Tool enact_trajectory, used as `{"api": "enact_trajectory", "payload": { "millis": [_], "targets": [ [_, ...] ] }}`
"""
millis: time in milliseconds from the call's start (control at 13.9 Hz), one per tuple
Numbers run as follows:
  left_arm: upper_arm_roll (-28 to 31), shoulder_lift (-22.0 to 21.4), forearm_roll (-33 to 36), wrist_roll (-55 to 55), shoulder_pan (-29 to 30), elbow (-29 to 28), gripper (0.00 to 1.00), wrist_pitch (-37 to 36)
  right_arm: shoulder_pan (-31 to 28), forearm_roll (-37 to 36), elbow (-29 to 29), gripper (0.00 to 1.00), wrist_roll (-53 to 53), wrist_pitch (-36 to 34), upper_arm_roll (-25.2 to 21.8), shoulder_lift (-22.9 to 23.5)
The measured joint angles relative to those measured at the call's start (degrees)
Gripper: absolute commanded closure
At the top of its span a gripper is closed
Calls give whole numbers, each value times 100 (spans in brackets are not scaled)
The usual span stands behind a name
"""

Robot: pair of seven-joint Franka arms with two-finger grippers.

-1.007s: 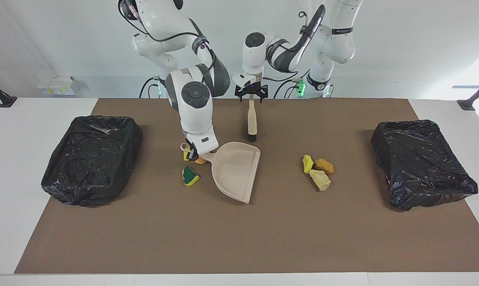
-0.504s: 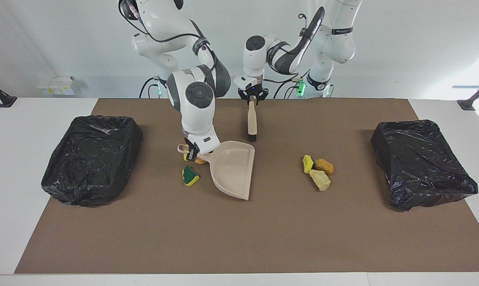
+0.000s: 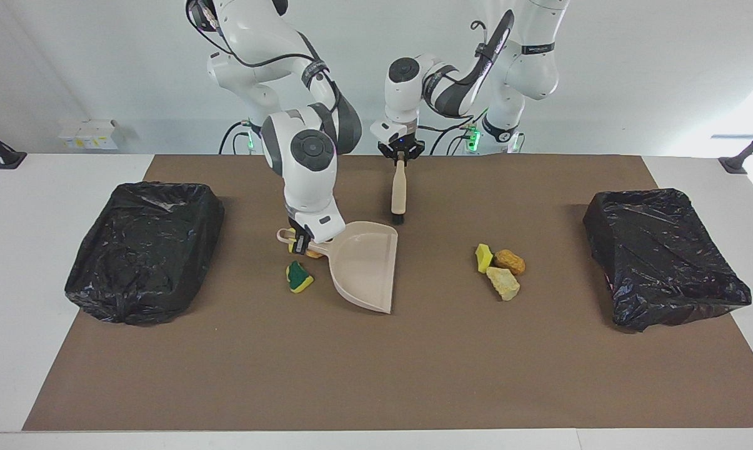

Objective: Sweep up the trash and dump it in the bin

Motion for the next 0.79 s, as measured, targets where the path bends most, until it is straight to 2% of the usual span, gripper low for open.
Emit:
{"api": "enact_trajectory", "payload": {
  "millis": [288,504,648,791],
  "targets": [
    [40,-657,16,802,869,265,100,-1173,141,-113,-69,100,-5,163,12,15],
    [71,-1241,32,2009,2184,377,100,-1763,290,-121,-156,100,-5,414,16,48],
    [91,-1254,51,3010,3223,493,100,-1847,398,-122,-237,100,-5,603,21,77],
    [105,-1017,245,3660,4010,708,100,-1798,538,-124,-248,100,-5,704,21,128]
  ]
}}
